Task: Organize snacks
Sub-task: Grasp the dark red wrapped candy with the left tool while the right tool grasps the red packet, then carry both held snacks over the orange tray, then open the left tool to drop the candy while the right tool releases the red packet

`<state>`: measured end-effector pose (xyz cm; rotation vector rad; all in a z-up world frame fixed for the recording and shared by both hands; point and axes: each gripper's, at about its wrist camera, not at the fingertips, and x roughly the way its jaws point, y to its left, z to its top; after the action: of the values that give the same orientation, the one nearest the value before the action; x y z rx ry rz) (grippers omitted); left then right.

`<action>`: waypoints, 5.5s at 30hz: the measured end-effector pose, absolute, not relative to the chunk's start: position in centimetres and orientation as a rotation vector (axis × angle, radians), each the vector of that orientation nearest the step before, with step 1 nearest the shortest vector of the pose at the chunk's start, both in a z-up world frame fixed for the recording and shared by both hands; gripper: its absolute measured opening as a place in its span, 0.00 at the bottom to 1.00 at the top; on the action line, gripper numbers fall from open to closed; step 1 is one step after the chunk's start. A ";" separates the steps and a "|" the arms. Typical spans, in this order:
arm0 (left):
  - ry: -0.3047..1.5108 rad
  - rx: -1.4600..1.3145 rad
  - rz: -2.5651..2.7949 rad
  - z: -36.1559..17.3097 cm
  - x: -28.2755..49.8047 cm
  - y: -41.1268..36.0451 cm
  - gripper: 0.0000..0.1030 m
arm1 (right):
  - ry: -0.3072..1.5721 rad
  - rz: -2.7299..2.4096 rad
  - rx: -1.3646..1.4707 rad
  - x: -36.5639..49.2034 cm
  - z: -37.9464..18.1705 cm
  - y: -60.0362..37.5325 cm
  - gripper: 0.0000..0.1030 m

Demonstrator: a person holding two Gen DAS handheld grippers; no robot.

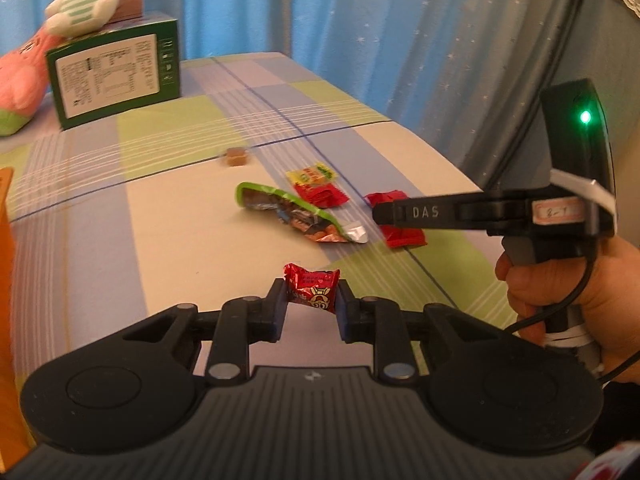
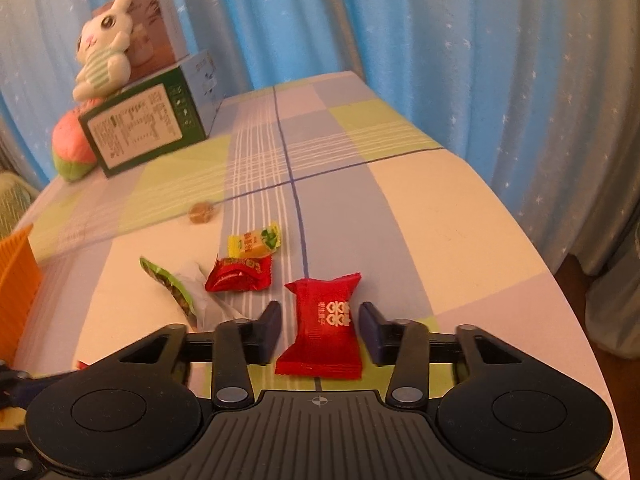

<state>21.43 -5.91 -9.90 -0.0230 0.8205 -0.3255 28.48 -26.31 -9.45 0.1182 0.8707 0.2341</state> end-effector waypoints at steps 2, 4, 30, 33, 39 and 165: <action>0.825 -0.028 -0.306 -9.8 21.3 -5.6 0.22 | 0.878 0.227 0.101 28.6 -9.7 -26.0 0.30; 0.829 -0.037 -0.290 -9.8 21.1 -5.4 0.22 | 0.873 0.211 0.088 28.3 -9.6 -25.9 0.28; 0.786 -0.112 -0.151 -4.3 11.2 -0.7 0.22 | 0.839 0.258 0.194 13.8 -1.0 -23.4 0.27; 0.773 -0.114 -0.139 -3.5 9.7 0.0 0.22 | 0.829 0.283 0.172 12.3 0.1 -22.2 0.27; 0.756 -0.115 -0.108 -2.2 7.2 1.5 0.22 | 0.820 0.337 0.130 10.0 1.5 -19.5 0.27; 0.749 -0.251 0.202 0.2 4.9 20.6 0.42 | 0.912 0.578 0.166 15.7 1.0 -3.9 0.56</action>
<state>4.91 20.60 0.21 -0.2510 0.7494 0.2016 15.69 -3.93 1.04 0.1661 0.9116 0.5776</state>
